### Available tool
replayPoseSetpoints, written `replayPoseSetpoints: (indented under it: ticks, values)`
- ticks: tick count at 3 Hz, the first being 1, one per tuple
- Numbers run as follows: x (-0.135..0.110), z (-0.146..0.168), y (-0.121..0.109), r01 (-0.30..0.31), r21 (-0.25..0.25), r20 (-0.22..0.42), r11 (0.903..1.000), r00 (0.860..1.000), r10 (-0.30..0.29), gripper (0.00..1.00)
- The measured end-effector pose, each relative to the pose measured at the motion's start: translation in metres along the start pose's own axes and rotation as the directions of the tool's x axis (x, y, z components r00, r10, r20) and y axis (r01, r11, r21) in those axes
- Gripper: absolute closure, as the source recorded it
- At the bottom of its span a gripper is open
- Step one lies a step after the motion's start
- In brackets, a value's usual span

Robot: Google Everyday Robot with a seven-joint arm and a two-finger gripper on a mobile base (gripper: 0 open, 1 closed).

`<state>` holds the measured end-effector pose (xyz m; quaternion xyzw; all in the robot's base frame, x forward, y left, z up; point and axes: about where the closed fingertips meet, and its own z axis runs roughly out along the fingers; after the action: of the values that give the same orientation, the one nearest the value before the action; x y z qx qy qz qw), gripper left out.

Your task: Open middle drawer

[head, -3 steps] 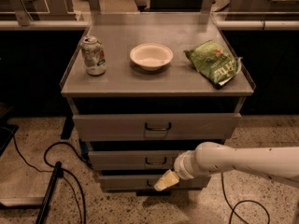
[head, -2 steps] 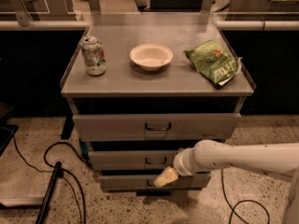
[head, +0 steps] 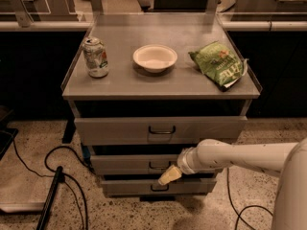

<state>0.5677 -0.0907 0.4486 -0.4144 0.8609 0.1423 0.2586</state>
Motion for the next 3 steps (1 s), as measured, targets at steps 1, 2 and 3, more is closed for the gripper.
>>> replayPoseSetpoints:
  ticks: [1,2,3]
  values:
    - [-0.001,0.009,-0.005,0.008,-0.003,-0.005,1.0,1.0,-0.008,0.0]
    - [0.003,0.022,-0.007,0.012,-0.012,-0.019,0.9999,1.0,-0.012,0.0]
    - [0.012,0.033,-0.003,0.023,-0.028,-0.049,0.9993,0.999,-0.024,0.0]
